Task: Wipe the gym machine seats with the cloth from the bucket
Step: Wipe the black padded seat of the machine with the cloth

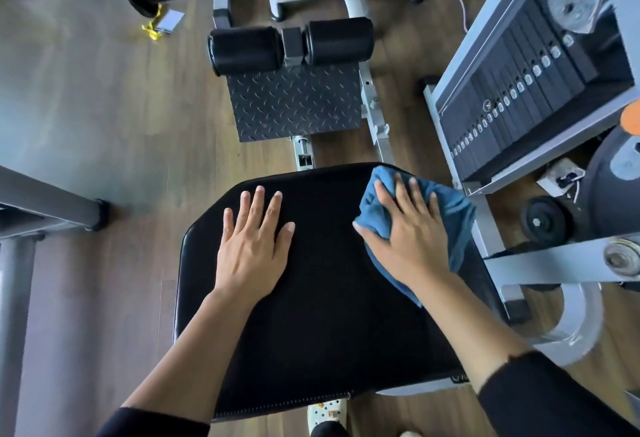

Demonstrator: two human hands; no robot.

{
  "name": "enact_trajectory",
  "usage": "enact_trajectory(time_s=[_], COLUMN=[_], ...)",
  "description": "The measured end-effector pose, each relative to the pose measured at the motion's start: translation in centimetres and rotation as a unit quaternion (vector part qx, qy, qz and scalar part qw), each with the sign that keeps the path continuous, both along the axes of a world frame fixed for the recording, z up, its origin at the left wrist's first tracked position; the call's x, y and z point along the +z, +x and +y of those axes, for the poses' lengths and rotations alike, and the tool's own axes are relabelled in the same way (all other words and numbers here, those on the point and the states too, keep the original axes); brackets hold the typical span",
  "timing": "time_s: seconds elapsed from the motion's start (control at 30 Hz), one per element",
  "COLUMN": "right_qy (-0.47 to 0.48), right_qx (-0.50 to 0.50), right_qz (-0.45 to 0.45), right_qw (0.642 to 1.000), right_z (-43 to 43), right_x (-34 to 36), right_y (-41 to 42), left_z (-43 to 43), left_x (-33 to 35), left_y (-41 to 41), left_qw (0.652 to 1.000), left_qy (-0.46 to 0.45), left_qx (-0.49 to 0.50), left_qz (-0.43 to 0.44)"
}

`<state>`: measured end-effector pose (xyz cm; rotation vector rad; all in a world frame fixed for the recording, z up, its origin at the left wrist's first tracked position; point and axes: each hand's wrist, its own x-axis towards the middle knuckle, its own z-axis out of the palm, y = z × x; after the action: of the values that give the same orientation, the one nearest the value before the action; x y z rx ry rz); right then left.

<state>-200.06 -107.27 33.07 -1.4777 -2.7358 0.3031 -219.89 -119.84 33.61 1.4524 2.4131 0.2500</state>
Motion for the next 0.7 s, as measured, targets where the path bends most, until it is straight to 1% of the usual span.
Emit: enact_trajectory(time_s=[0.03,0.1,0.17,0.2,0.27,0.33,0.4,0.5,0.57,0.63,0.7], right_qy=[-0.004,-0.001,-0.005,-0.008,-0.006,0.009,0.017,0.01,0.001,0.0,-0.005], right_qx=[0.005,0.051,0.114,0.131,0.118,0.054,-0.001,-0.029,-0.01,0.043,0.1], right_qz=[-0.003,-0.002,0.009,0.019,0.039,0.041,0.018,-0.004,-0.008,-0.007,0.011], right_qw=[1.0,0.999,0.993,0.991,0.992,0.998,1.0,1.0,1.0,0.999,0.995], right_z=[0.4,-0.2,-2.3,-3.2,-3.9,-3.0,-1.0,2.3,3.0,1.9,-0.5], right_x=[-0.1,0.1,0.6,0.9,1.0,0.8,0.3,-0.5,-0.8,-0.4,0.0], right_y=[-1.1,-2.5,-1.9,-0.9,1.3,2.5,1.7,-1.9,-4.4,-5.9,-5.6], left_z=[0.1,0.4,0.5,0.5,0.4,0.3,0.3,0.4,0.5,0.7,0.8], left_x=[-0.1,-0.3,-0.4,-0.4,-0.4,-0.4,-0.4,-0.5,-0.7,-0.9,-1.0], left_y=[0.0,-0.2,-0.4,-0.6,-1.1,-1.7,-2.2,-2.5,-2.5,-2.5,-2.7], left_qw=[1.0,1.0,1.0,1.0,1.0,1.0,1.0,1.0,1.0,1.0,1.0], left_qy=[0.003,0.01,0.017,0.016,0.01,0.005,0.002,-0.002,-0.003,-0.001,0.001], left_qx=[0.001,0.001,0.0,0.004,0.008,0.003,-0.002,-0.007,-0.007,-0.009,-0.007], left_qz=[-0.001,-0.002,-0.004,-0.006,-0.01,-0.003,0.011,0.015,0.013,0.013,0.012])
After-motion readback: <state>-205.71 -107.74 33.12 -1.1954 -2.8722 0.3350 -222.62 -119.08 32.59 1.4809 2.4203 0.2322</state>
